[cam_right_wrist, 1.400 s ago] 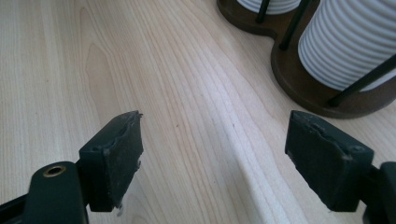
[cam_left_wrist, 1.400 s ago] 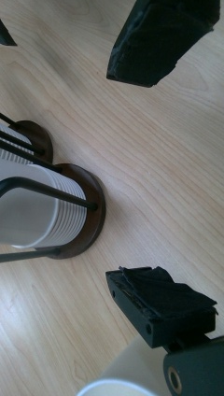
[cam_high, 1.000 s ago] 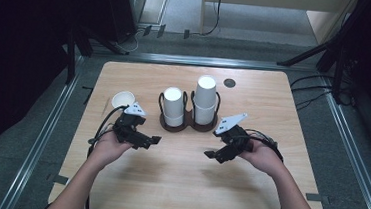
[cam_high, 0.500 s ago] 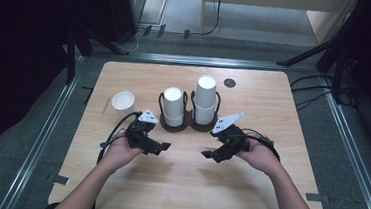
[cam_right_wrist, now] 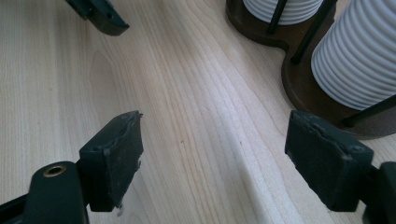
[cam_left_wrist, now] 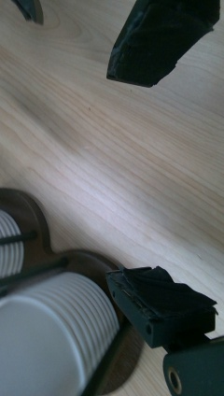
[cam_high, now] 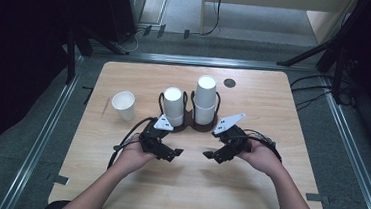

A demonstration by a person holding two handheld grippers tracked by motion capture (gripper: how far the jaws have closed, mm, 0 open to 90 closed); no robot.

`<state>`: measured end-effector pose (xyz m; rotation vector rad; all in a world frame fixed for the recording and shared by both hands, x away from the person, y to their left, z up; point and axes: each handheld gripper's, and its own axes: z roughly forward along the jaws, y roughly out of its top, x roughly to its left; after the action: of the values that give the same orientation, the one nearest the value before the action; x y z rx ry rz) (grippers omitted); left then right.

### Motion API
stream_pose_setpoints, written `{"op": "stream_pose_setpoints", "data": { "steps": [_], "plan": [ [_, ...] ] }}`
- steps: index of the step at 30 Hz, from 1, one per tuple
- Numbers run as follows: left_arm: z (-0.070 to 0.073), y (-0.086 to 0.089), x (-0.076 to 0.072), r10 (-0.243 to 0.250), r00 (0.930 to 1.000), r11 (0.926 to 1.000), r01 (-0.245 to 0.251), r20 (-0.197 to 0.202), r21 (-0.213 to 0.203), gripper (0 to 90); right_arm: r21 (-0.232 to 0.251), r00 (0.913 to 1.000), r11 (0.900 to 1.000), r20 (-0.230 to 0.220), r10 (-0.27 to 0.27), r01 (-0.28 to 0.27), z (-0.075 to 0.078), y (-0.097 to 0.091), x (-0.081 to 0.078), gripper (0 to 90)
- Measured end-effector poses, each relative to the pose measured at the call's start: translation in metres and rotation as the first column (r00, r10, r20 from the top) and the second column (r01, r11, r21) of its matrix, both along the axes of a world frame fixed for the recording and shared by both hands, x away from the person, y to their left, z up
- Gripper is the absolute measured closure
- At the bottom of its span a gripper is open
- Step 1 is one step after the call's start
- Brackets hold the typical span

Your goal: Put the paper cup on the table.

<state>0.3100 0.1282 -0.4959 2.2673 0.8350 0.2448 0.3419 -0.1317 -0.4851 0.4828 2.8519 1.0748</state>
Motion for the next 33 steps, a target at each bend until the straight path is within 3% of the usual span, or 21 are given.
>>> {"op": "stream_pose_setpoints", "data": {
  "steps": [19, 33],
  "plan": [
    [-0.004, -0.020, 0.003, -0.101, 0.9949, 0.9944, 0.101, 0.003, 0.032, 5.3, -0.013, 0.9997, 0.9997, 0.012, -0.020, 0.020, -0.004, -0.011, -0.009, 19.2],
    [-0.006, -0.020, 0.004, -0.105, 0.9945, 0.9939, 0.105, -0.008, 0.035, 5.2, -0.028, 0.9998, 0.9995, 0.015, -0.012, 0.012, -0.006, -0.011, -0.010, 19.2]
  ]
}}
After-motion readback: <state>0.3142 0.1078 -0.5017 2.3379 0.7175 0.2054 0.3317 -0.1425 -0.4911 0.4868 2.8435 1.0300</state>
